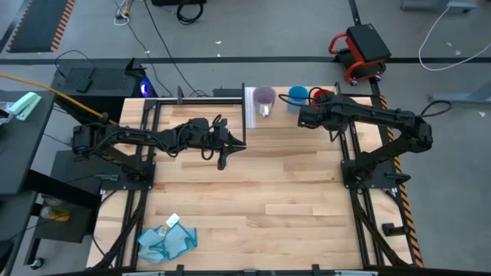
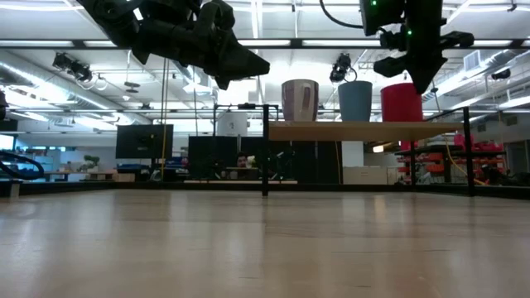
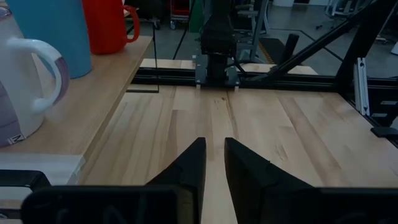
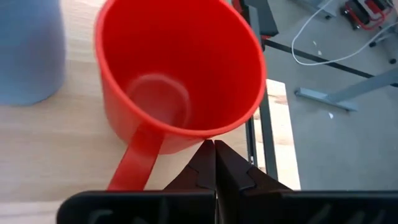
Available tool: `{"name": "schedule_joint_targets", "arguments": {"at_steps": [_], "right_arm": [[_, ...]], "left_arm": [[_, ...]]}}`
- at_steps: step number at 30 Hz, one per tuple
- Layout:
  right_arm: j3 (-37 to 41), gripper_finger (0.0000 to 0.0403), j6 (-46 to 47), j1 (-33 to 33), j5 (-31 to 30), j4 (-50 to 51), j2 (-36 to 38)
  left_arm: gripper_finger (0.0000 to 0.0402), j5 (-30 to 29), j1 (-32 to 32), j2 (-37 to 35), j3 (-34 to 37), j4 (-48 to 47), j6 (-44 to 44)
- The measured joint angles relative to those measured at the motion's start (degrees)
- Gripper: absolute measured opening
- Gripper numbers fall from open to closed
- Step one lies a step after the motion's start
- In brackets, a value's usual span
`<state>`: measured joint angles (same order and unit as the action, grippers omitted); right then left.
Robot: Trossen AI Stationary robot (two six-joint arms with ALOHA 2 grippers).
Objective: Stack small to large cups/mugs on shelf
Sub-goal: Put the orange mug on the shelf
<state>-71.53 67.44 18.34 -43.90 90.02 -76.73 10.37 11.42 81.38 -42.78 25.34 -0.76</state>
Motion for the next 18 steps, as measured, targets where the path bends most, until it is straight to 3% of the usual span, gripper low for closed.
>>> {"name": "schedule_joint_targets", "arguments": {"at_steps": [18], "right_arm": [[0.0, 0.0003, -4.6, 5.1, -3.3, -4.4, 0.0]], "left_arm": [[0.0057, 0.0, 0.0, 0.0, 0.0, 0.0, 0.0]]}}
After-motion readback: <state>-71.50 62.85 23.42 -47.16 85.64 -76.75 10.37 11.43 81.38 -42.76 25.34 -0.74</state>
